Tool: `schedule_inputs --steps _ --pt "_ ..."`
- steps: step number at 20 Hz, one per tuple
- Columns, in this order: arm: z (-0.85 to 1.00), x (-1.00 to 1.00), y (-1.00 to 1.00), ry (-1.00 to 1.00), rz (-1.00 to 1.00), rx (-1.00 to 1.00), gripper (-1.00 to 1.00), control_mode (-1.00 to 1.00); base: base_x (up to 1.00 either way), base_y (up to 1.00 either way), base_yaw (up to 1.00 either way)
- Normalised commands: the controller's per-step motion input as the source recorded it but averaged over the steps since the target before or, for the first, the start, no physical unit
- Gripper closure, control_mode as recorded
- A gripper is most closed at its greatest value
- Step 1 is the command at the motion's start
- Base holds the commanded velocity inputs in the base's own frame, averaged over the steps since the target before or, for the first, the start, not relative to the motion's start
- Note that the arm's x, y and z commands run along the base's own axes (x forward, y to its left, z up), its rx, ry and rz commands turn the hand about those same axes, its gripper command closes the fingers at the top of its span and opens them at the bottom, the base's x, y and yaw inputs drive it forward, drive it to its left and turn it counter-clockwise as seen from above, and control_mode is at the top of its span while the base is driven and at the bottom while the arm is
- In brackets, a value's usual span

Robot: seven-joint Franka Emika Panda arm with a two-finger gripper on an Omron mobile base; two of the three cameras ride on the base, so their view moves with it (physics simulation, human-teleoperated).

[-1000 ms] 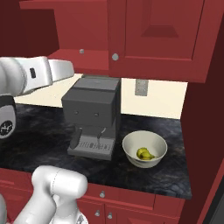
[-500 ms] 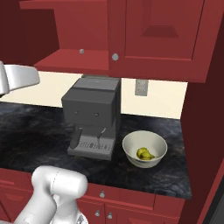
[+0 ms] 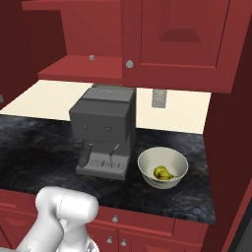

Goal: Open the cabinet. Pick the pear and pear from the cabinet and place them into the bowl. Then close the cabinet.

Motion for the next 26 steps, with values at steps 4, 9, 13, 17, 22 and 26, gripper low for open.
schedule_inputs --steps 4,9,13,17,22,26 --pt "0.00 -0.36 0.45 0.00 0.03 -0.06 -1.00 -1.00 0.00 0.00 0.00" --pt "-0.01 -0.35 0.42 0.00 0.02 -0.07 -1.00 -1.00 0.00 0.00 0.00" --pt "-0.09 -0.10 0.41 0.00 0.00 -0.07 -1.00 -1.00 0.00 0.00 0.00" --pt "-0.09 0.00 0.41 0.00 0.00 -0.08 -1.00 -1.00 0.00 0.00 0.00" --pt "-0.10 0.00 0.42 0.00 0.00 -0.10 -1.00 -1.00 0.00 0.00 0.00" --pt "-0.14 0.01 0.34 -0.01 0.00 -0.09 -1.00 -1.00 0.00 0.00 0.00"
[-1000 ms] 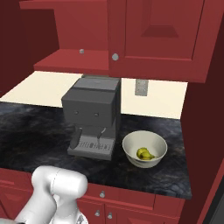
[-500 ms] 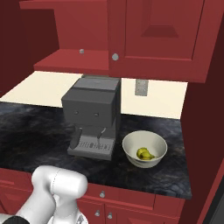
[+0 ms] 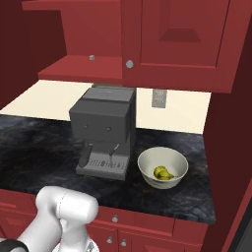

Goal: Open the cabinet. Pick the pear and pear from the cabinet and place them into the bowl. Then close the cabinet.

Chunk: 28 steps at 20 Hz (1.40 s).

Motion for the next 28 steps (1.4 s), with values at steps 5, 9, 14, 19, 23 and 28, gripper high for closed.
schedule_inputs --steps 5,9,14,19,23,28 --pt "-0.19 0.11 0.31 -0.03 0.00 -0.10 -1.00 -1.00 0.00 0.00 0.00" --pt "-0.13 0.28 0.29 -0.09 0.00 -0.12 -1.00 -1.00 0.00 0.00 0.00" --pt "-0.06 0.33 0.27 -0.04 0.00 -0.12 -1.00 -1.00 0.00 0.00 0.00" --pt "-0.21 0.51 0.17 0.00 0.00 -0.10 -1.00 -1.00 0.00 0.00 0.00" --pt "-0.12 0.41 0.24 0.00 0.00 -0.13 -1.00 -1.00 0.00 0.00 0.00" --pt "-0.03 0.34 0.34 0.00 0.00 -0.15 -1.00 -1.00 0.00 0.00 0.00"
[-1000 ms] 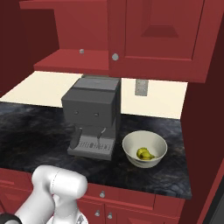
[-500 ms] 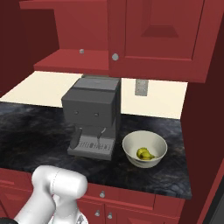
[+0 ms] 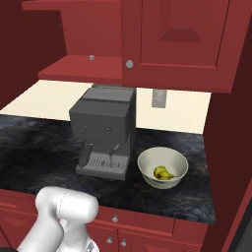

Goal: Open the cabinet. Pick the pear and pear from the cabinet and place them into the bowl. Then close the cabinet.

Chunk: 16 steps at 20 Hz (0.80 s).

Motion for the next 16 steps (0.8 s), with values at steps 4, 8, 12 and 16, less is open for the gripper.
schedule_inputs --steps 4,8,12,16 --pt "0.00 0.32 0.31 0.00 0.00 -0.14 -1.00 -1.00 0.00 0.00 0.00" --pt "0.00 0.39 0.29 0.00 0.00 -0.13 -1.00 -1.00 0.00 0.00 0.00" --pt "-0.02 0.44 0.09 0.00 0.00 -0.09 -1.00 -1.00 0.00 0.00 0.00" --pt "-0.03 0.19 -0.01 0.00 -0.02 -0.06 -1.00 -1.00 0.00 0.00 0.00"
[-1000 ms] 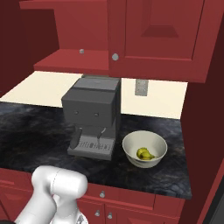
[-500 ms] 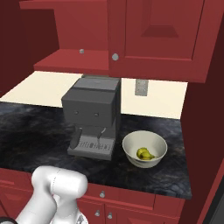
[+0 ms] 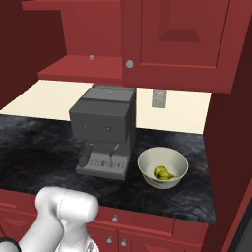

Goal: Open the cabinet. Pick the pear and pear from the cabinet and place them into the bowl. Then close the cabinet.

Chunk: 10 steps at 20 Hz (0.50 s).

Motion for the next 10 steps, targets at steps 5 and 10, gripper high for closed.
schedule_inputs --steps 5,10 --pt "0.00 0.00 -0.15 0.00 -0.09 -0.04 -1.00 -1.00 0.00 0.00 0.00" --pt "0.00 0.00 -0.30 0.00 -0.11 -0.01 -1.00 -1.00 0.00 0.00 0.00"
